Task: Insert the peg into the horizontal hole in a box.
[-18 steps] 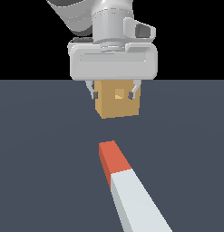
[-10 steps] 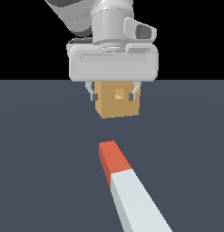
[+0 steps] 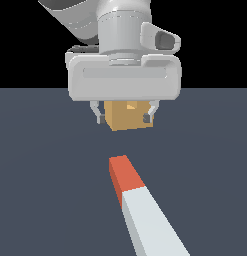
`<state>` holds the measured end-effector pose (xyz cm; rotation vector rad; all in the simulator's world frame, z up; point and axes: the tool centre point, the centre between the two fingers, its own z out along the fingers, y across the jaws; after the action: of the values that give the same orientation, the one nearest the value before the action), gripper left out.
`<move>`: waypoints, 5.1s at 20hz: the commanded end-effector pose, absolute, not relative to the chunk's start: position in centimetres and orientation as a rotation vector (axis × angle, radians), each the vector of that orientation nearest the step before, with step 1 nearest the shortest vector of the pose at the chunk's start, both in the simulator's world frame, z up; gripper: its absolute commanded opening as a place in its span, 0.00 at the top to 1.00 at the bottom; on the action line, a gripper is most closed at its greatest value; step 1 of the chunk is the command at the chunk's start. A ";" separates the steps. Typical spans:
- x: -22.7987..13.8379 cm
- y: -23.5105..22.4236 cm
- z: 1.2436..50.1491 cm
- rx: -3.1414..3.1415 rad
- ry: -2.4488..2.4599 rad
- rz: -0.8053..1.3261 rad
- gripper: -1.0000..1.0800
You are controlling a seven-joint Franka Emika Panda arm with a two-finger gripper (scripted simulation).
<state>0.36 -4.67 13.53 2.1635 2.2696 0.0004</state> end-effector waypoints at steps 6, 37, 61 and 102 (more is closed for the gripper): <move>0.8 -10.0 11.1 2.054 2.372 0.000 0.04; 3.3 -18.3 6.4 1.862 2.531 0.000 0.04; 3.3 -18.2 2.0 1.862 2.531 0.000 1.00; 8.8 12.6 12.2 1.865 2.528 0.000 1.00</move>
<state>8.56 12.42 11.88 1.8641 2.5321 -0.0037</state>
